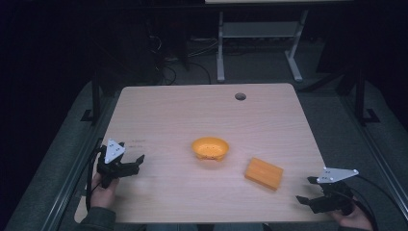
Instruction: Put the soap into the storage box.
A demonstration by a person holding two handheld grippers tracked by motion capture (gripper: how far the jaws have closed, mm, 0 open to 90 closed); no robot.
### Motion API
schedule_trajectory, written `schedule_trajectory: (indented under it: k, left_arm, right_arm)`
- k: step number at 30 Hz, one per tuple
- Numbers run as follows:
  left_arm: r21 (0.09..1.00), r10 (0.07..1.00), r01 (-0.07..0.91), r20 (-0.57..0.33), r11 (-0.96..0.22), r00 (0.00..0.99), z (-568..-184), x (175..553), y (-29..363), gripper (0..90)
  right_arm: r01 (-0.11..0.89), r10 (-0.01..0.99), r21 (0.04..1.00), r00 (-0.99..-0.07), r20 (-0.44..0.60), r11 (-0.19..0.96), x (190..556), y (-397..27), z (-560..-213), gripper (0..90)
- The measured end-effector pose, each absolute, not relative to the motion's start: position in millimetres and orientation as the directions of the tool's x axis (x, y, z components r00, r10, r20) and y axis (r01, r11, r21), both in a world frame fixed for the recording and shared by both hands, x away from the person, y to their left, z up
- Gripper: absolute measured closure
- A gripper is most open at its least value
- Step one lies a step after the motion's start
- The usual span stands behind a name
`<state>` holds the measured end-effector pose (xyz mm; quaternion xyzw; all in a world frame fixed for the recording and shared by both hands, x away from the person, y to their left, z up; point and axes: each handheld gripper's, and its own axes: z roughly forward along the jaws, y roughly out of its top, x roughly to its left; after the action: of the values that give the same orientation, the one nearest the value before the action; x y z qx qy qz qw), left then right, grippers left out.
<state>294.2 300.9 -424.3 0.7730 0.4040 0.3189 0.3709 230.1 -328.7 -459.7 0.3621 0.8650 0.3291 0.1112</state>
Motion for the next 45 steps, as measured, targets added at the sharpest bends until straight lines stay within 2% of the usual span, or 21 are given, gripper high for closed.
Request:
schedule_trajectory:
  k: [19, 45]
  left_arm:
    - [0.831, 0.859, 0.387, 0.193, -0.400, 0.474, -424.8, 295.3, 300.2, 14.1]
    - [0.834, 0.858, 0.382, 0.193, -0.399, 0.475, -423.7, 295.4, 302.0, 14.1]
  right_arm:
    - [0.558, 0.682, 0.611, -0.730, 0.040, 0.562, 235.2, -320.2, -448.4, 15.7]
    - [0.506, 0.614, 0.565, -0.789, -0.001, 0.652, 259.8, -288.7, -422.0, 15.4]
